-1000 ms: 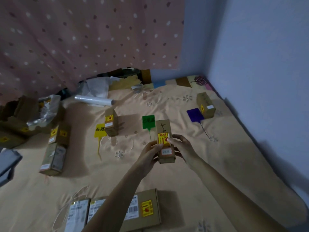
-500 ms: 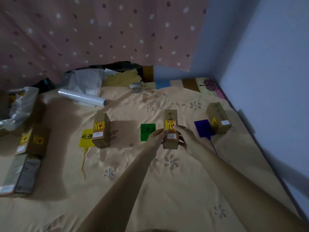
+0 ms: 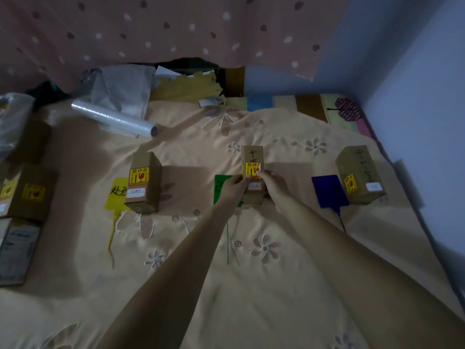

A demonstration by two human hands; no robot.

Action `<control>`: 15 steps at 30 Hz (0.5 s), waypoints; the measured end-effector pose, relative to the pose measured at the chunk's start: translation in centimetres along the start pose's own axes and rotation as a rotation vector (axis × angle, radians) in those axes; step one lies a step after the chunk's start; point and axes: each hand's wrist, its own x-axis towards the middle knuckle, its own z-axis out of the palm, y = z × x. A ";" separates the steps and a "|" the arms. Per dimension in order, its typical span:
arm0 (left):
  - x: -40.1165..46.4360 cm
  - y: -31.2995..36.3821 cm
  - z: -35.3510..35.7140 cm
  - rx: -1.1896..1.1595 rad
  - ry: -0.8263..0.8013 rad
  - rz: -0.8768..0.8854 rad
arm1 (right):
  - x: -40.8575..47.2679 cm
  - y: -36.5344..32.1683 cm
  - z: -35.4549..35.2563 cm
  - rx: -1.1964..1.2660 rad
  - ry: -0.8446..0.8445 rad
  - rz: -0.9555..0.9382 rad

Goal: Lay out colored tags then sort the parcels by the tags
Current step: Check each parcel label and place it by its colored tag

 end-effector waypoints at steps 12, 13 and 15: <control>-2.2 1.2 0.3 0.015 0.052 -0.053 | -0.8 0.4 -1.1 -0.149 0.020 -0.014; -2.9 1.5 0.1 0.000 0.062 -0.048 | -1.3 0.4 -1.5 -0.175 0.019 -0.024; -4.5 1.9 -0.4 0.002 0.072 -0.026 | -2.9 0.3 -2.5 -0.199 0.008 -0.039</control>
